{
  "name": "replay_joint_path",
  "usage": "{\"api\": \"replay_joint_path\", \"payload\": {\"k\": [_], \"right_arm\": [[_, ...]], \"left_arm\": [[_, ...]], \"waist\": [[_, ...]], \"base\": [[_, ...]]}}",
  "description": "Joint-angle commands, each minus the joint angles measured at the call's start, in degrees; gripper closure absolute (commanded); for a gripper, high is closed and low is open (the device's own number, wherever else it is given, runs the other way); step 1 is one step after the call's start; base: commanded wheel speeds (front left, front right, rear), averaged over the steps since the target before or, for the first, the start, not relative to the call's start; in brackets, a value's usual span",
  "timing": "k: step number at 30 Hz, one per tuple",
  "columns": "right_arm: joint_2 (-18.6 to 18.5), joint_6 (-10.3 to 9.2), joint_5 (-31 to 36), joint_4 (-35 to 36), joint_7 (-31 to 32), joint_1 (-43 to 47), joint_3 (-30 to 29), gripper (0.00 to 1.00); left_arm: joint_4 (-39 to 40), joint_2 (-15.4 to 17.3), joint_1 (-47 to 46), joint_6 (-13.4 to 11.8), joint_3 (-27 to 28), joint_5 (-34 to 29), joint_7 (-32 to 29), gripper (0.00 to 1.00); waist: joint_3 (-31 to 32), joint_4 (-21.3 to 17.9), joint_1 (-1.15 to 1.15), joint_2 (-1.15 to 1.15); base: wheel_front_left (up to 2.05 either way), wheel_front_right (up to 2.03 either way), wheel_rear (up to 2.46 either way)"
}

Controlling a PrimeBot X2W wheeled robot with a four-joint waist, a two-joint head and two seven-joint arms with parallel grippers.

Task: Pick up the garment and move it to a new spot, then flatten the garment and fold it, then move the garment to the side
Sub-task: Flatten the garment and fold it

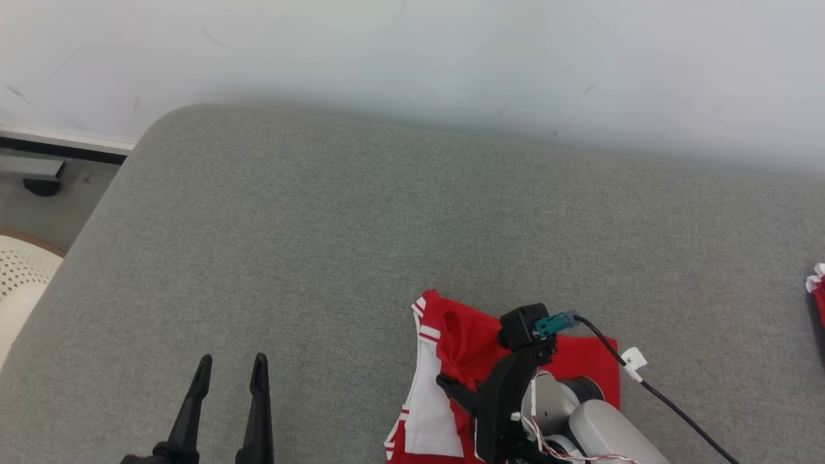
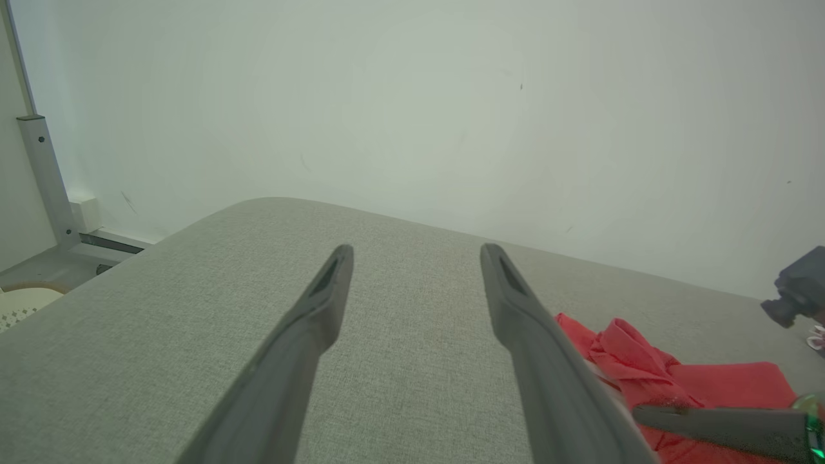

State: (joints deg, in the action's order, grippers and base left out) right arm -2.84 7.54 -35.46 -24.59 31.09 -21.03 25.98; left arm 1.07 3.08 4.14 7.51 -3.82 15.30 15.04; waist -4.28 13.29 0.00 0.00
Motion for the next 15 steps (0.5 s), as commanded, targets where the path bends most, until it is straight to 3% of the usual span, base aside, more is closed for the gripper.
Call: {"api": "replay_joint_path", "payload": {"k": [1, 7, 8, 9, 15], "right_arm": [[-0.1, -0.12, -0.8, -0.5, -0.7, -0.8, 0.5, 1.00], [-0.1, -0.12, -3.7, -5.5, -3.6, -4.0, 3.4, 1.00], [0.0, -0.12, -4.6, -5.9, -4.1, -4.5, 4.1, 0.09], [0.0, -0.12, -6.0, -6.0, -4.5, -4.9, 4.6, 0.00], [-0.1, -0.12, -10.8, -3.6, -7.3, -7.6, 5.2, 0.00]], "left_arm": [[0.0, 0.1, -0.2, -0.1, 0.0, 0.4, 0.1, 0.00], [-0.3, 0.1, -0.5, -0.1, -0.4, 0.3, 0.1, 0.00], [-0.4, 0.1, -0.7, -0.1, -0.4, 0.2, 0.1, 0.00], [-0.4, 0.1, -0.8, -0.1, -0.5, 0.2, 0.1, 0.00], [-0.4, 0.0, -0.5, -0.1, 0.3, 0.1, 0.1, 0.00]], "waist": [[0.0, 0.1, 0.00, 0.00], [-0.2, 0.4, 0.00, 0.00], [-0.3, 0.5, 0.00, 0.00], [-0.3, 0.6, 0.00, 0.00], [-0.2, 0.4, 0.00, 0.00]], "base": [[0.00, 0.00, 0.00], [0.00, 0.00, 0.00], [0.00, 0.00, 0.00], [0.00, 0.00, 0.00], [0.00, 0.00, 0.00]]}}
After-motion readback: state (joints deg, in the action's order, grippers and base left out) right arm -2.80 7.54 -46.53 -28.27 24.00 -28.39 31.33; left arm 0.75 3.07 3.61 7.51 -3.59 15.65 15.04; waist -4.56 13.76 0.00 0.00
